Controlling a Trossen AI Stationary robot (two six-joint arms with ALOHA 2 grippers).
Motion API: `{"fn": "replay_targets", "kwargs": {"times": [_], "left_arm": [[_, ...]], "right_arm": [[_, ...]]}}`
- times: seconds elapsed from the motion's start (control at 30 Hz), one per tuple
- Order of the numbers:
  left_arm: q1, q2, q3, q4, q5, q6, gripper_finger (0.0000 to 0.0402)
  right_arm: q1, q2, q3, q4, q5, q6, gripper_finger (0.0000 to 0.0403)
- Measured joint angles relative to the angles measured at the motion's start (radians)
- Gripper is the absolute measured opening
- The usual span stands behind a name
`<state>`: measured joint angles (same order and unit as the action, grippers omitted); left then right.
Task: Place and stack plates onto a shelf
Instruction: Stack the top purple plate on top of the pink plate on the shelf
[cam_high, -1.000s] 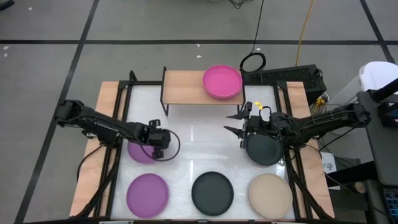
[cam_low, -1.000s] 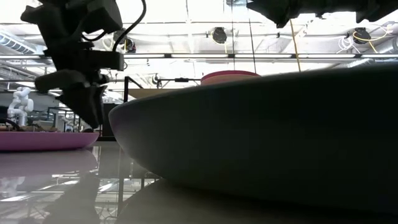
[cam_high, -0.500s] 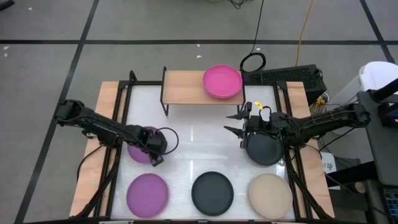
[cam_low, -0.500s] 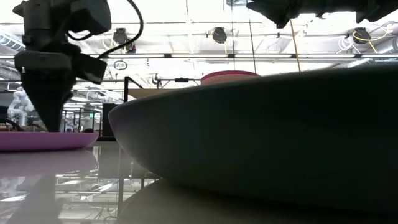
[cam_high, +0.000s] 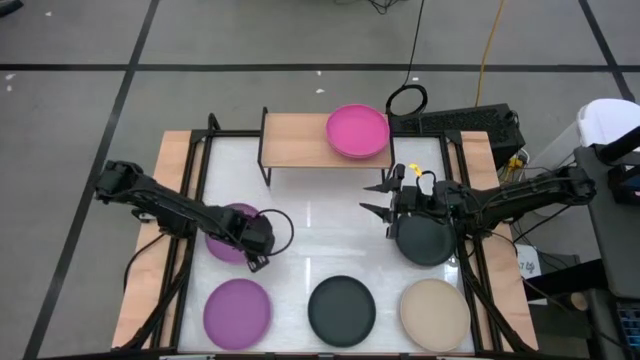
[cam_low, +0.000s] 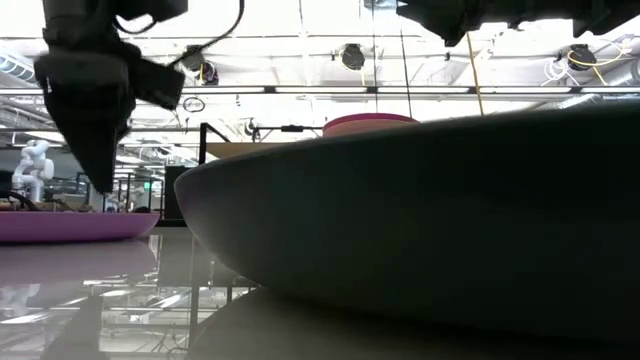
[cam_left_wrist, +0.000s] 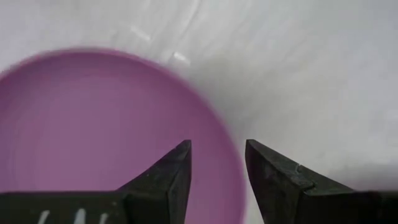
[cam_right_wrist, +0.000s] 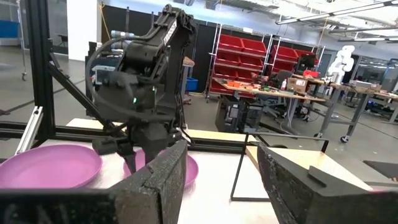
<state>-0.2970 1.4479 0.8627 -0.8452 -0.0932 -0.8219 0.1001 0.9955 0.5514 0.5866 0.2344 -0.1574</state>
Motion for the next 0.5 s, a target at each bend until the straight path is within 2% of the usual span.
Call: {"fn": "replay_targets", "kwargs": {"times": [0.2, 0.5], "left_arm": [[0.01, 0.075, -0.001, -0.014, 0.05, -0.004, 0.0156], [0.017, 0.088, -0.001, 0.002, 0.069, 0.016, 0.0156]], "right_arm": [[0.0, 0.0, 0.0, -0.005, 0.0, 0.014, 0.0176], [0.0, 0.0, 0.0, -0.007, 0.001, 0.014, 0.0176]]}}
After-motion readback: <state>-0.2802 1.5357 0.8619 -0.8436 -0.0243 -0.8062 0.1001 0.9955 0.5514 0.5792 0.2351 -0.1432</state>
